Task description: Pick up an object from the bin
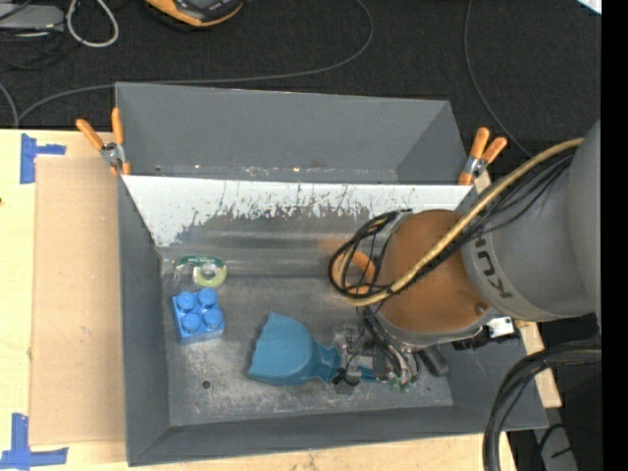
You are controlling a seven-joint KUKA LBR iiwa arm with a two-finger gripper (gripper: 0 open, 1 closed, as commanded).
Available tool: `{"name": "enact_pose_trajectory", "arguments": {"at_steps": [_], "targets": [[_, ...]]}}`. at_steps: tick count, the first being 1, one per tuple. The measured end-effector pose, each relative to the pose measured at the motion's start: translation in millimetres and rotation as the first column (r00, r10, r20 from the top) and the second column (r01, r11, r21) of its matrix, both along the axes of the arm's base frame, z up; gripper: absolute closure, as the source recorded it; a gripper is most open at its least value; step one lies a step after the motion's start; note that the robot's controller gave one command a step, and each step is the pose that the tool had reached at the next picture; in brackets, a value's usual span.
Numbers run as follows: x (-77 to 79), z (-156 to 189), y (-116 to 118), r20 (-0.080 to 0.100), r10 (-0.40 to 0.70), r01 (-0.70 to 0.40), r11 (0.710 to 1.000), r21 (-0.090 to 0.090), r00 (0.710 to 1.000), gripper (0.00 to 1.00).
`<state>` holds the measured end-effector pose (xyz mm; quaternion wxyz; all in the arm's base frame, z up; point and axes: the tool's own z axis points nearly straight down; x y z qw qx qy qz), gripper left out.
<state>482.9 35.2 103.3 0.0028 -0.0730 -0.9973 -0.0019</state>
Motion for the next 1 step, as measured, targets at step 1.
{"name": "enact_pose_trajectory", "arguments": {"at_steps": [1], "targets": [[-1.9,93.6,-3.6,-0.007,0.008,-0.008,1.0,-0.001,1.0,1.0]]}}
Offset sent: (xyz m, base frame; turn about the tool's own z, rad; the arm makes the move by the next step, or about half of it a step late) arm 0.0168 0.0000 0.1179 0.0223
